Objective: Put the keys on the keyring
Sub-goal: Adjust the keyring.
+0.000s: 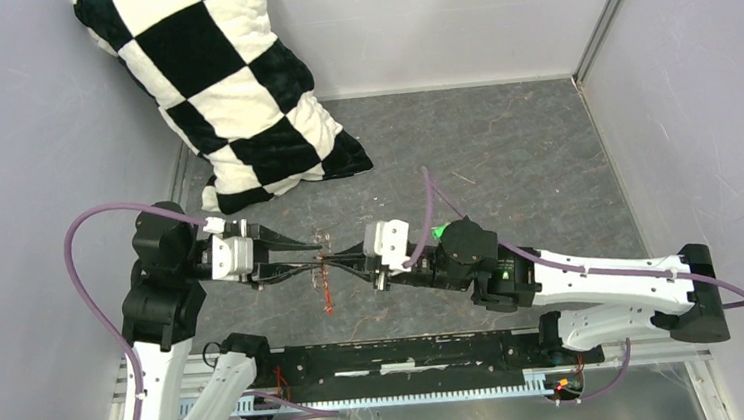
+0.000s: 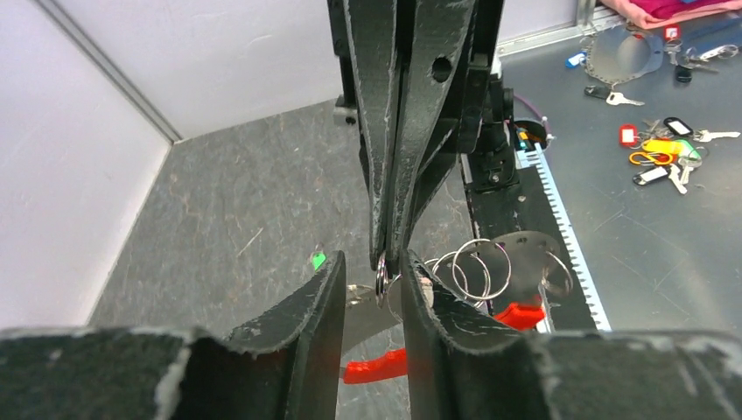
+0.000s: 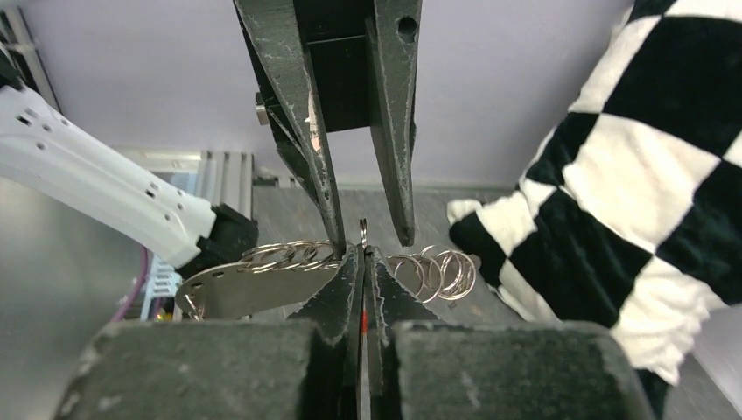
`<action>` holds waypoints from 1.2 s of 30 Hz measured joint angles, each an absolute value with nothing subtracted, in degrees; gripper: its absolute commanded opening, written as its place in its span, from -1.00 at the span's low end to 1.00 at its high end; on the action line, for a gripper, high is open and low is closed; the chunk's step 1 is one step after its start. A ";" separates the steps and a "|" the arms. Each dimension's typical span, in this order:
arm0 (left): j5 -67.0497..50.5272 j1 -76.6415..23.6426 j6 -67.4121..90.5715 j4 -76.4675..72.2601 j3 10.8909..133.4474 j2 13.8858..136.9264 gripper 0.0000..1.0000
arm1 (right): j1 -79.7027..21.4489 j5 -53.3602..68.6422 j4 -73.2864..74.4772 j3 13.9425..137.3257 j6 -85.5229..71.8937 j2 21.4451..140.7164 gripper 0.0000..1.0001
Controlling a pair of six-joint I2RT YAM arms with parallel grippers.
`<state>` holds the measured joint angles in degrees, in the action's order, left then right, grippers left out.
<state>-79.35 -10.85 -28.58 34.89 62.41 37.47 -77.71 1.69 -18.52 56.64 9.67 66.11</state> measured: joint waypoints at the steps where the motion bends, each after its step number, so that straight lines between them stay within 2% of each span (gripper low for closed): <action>1: -78.63 -10.85 -29.17 35.86 62.41 37.78 -0.25 | -77.65 1.15 -15.70 58.24 10.07 66.37 -0.99; 6: -76.53 -10.85 -30.83 39.31 62.41 38.52 -0.28 | -77.52 -1.58 -0.73 64.95 12.73 66.78 -0.99; 16: -73.38 -10.85 -41.43 50.33 63.40 40.21 -0.50 | -77.52 -3.79 23.46 79.26 15.97 73.45 -0.99; 27: -72.62 -10.85 -49.19 54.00 62.37 40.32 -0.44 | -77.52 -2.96 37.39 94.37 15.73 82.61 -0.99; 36: -71.75 -10.85 -50.17 54.33 61.87 39.99 -0.30 | -77.52 -1.28 41.23 96.51 15.75 84.88 -0.99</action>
<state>-71.75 -10.85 -50.17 54.33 61.87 39.99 -77.52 -1.28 41.23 96.51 15.75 84.88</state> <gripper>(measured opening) 0.331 0.010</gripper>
